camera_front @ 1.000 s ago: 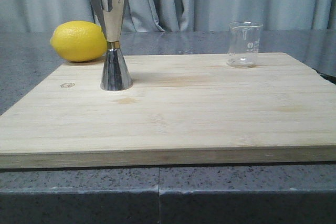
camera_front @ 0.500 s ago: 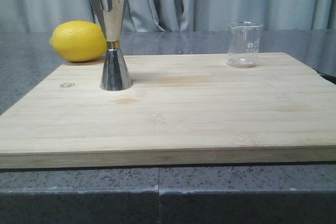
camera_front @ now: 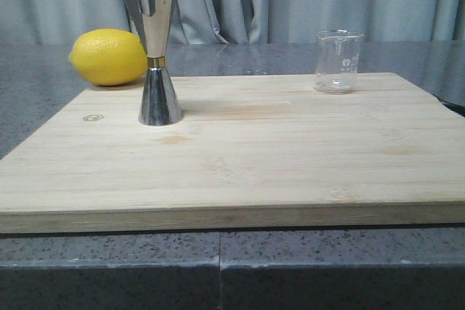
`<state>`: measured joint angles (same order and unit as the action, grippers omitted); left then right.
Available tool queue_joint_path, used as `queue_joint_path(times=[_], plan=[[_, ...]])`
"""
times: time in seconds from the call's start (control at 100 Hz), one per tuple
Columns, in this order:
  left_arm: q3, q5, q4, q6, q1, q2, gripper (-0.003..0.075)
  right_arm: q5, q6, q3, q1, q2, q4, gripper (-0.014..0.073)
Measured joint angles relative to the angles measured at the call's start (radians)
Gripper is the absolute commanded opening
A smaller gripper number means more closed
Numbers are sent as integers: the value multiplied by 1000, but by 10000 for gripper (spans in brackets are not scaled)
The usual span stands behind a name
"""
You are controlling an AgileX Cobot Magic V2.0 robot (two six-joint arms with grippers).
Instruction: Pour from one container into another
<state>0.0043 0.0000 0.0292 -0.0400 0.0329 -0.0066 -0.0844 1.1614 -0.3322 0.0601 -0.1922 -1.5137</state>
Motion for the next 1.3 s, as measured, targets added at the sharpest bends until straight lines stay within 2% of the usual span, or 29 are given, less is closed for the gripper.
queue_joint_path(times=[0.29,0.46,0.53,0.67,0.77,0.87,0.93,0.99,1.07,1.16,1.3], plan=[[0,0,0,0,1,0,-19,0,0,0,0,0,0,-50],[0,0,0,2,1,0,-19,64,-38,0,0,0,34,-50],[0,0,0,2,1,0,-19,76,-179,0,0,0,166,-50],[0,0,0,2,1,0,-19,100,-549,0,0,6,556,-50],[0,0,0,2,1,0,-19,130,-846,12,0,36,908,-50],[0,0,0,2,1,0,-19,158,-1243,60,0,76,1305,-50],[0,0,0,2,1,0,-19,168,-1381,97,0,105,1481,-50],[0,0,0,2,1,0,-19,168,-1452,142,0,129,1558,-50],[0,0,0,2,1,0,-19,153,-1477,198,0,165,1606,-50],[0,0,0,2,1,0,-19,129,-1464,252,0,194,1607,-50],[0,0,0,2,1,0,-19,113,-1376,303,0,201,1539,-50]])
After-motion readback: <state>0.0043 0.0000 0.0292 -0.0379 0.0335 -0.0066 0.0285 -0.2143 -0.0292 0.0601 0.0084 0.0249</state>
